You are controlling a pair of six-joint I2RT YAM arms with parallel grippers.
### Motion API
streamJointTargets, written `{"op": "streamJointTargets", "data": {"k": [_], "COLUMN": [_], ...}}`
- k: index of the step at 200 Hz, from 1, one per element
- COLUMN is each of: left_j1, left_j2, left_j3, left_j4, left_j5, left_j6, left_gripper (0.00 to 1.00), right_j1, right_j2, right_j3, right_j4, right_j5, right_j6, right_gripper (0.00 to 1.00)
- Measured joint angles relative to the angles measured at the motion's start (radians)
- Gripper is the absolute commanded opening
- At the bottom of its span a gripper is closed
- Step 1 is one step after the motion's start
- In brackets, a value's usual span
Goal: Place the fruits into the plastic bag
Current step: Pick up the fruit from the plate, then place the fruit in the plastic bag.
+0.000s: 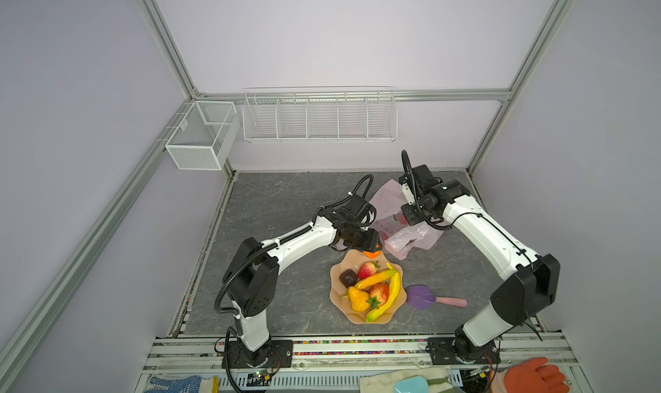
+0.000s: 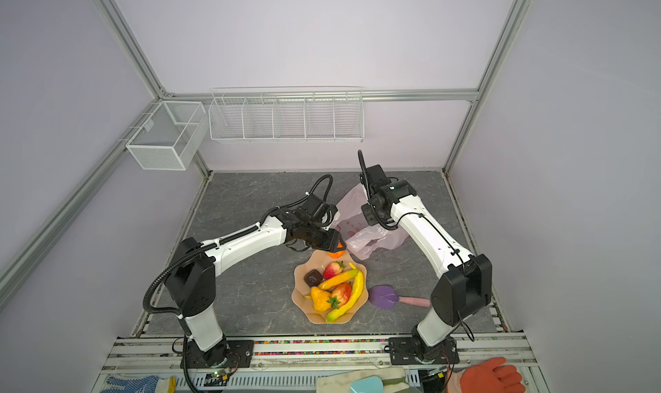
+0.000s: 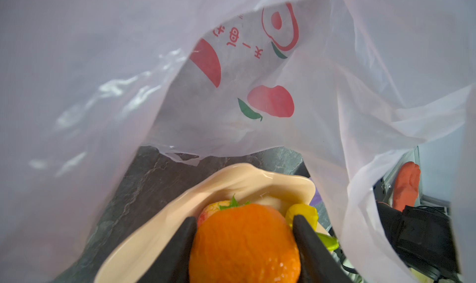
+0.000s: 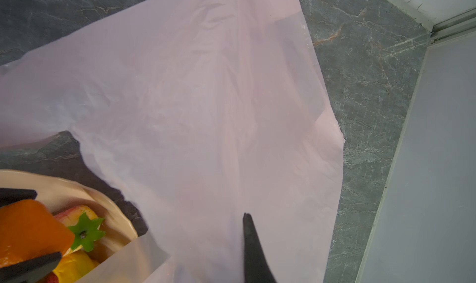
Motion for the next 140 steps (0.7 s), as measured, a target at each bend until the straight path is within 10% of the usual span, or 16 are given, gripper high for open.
{"op": "streamJointTargets", "data": {"k": [140], "left_j1": [-0.066], "left_j2": [0.192], "left_j3": [0.286], "left_j4": [-0.245], "left_j5": [-0.106], "left_j6": [0.328], "left_gripper": [0.15], "right_j1": [-0.011], "right_j2": [0.000], "right_j3": [0.000], "right_j4": [0.000], "right_j5": [0.000], "right_j6": [0.000], "right_gripper": [0.07]}}
